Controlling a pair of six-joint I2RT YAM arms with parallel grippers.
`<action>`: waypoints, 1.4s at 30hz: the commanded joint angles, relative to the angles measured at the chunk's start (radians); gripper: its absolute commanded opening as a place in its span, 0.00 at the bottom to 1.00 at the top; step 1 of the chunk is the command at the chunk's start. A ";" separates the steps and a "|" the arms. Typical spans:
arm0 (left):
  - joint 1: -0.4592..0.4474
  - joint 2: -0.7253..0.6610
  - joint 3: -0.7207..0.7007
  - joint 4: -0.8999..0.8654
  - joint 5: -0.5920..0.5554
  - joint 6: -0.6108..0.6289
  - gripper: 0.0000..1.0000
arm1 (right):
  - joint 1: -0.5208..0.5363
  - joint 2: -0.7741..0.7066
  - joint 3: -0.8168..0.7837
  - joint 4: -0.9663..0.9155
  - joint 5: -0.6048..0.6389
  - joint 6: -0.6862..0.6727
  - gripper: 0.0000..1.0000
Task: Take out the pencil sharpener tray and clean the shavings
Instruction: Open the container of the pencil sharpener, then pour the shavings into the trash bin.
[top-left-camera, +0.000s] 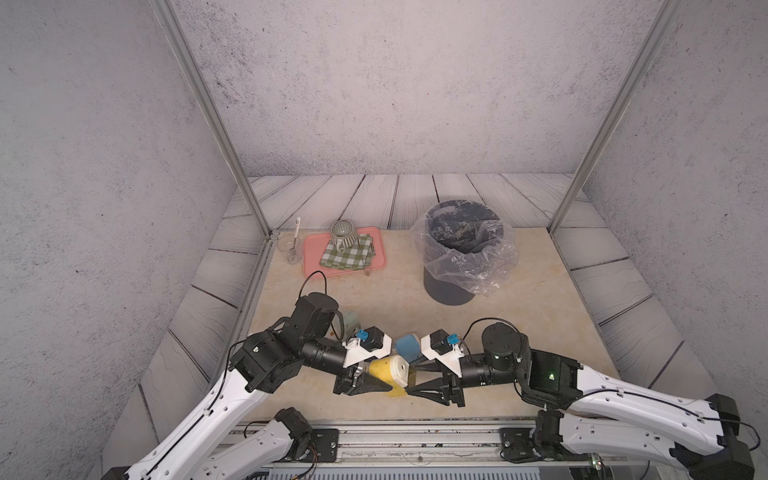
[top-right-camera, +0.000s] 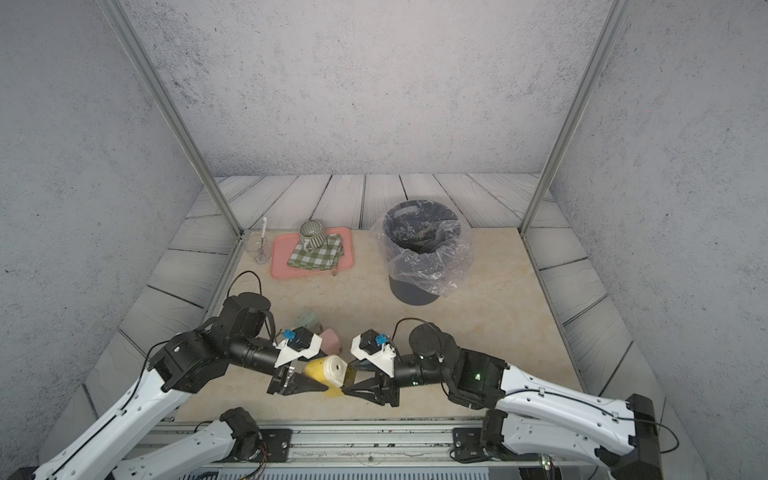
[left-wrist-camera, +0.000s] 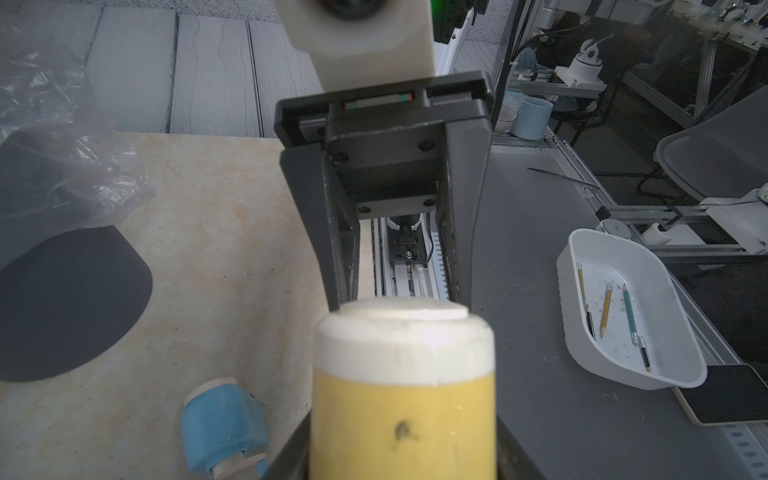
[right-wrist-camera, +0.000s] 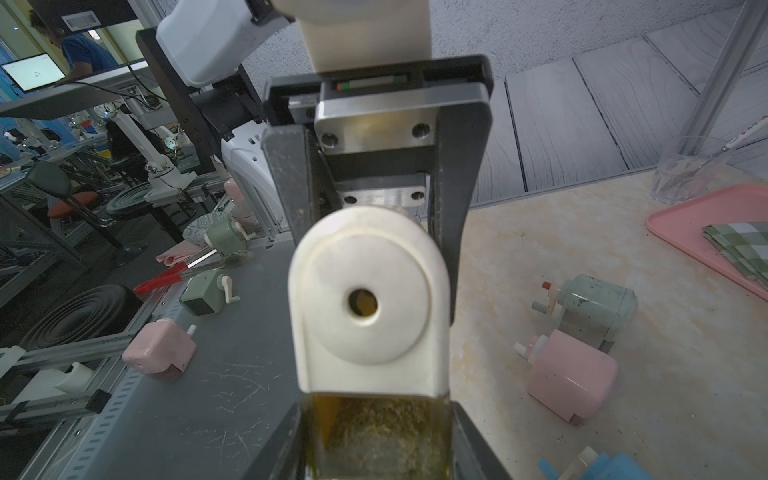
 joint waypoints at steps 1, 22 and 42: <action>0.003 -0.008 -0.007 -0.083 0.008 0.040 0.00 | -0.010 -0.047 0.000 -0.029 0.053 0.019 0.31; 0.003 0.011 -0.030 -0.190 -0.026 0.114 0.00 | -0.022 -0.202 -0.022 -0.186 0.147 -0.036 0.21; 0.003 0.008 -0.039 -0.156 -0.046 0.102 0.00 | -0.032 -0.219 0.051 -0.207 0.481 -0.095 0.00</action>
